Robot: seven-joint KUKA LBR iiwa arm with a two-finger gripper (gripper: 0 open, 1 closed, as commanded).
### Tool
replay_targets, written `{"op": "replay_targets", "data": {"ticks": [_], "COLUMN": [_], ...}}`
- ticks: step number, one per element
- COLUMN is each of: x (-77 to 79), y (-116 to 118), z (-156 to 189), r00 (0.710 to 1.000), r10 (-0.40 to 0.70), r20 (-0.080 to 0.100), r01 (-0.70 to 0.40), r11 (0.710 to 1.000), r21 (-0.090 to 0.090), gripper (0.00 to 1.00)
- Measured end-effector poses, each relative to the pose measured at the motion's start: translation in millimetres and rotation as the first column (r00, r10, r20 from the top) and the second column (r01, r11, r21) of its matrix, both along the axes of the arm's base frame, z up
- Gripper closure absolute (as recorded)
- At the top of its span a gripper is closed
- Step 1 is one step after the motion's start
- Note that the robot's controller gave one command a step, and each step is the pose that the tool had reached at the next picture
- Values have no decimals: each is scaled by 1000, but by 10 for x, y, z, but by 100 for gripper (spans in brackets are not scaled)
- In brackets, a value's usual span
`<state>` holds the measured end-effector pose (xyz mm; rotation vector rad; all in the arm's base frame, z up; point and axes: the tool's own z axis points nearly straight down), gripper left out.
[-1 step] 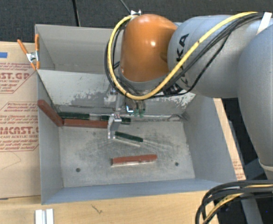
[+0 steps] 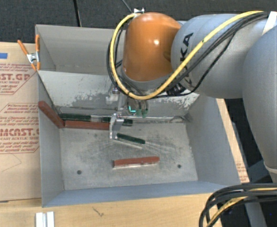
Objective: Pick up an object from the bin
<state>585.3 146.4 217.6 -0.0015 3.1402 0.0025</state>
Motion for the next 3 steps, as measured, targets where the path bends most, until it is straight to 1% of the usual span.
{"op": "replay_targets", "data": {"ticks": [1,2,3], "x": [-63,-194,-201], "y": [-326,-473,-474], "z": [-429,-823,-903], "r00": [994,998,999], "r10": [107,64,33], "r20": [4,0,2], "r01": [-107,-64,-33], "r11": [994,998,999], "r21": [-1,0,-1], "gripper": [0,0,0]}}
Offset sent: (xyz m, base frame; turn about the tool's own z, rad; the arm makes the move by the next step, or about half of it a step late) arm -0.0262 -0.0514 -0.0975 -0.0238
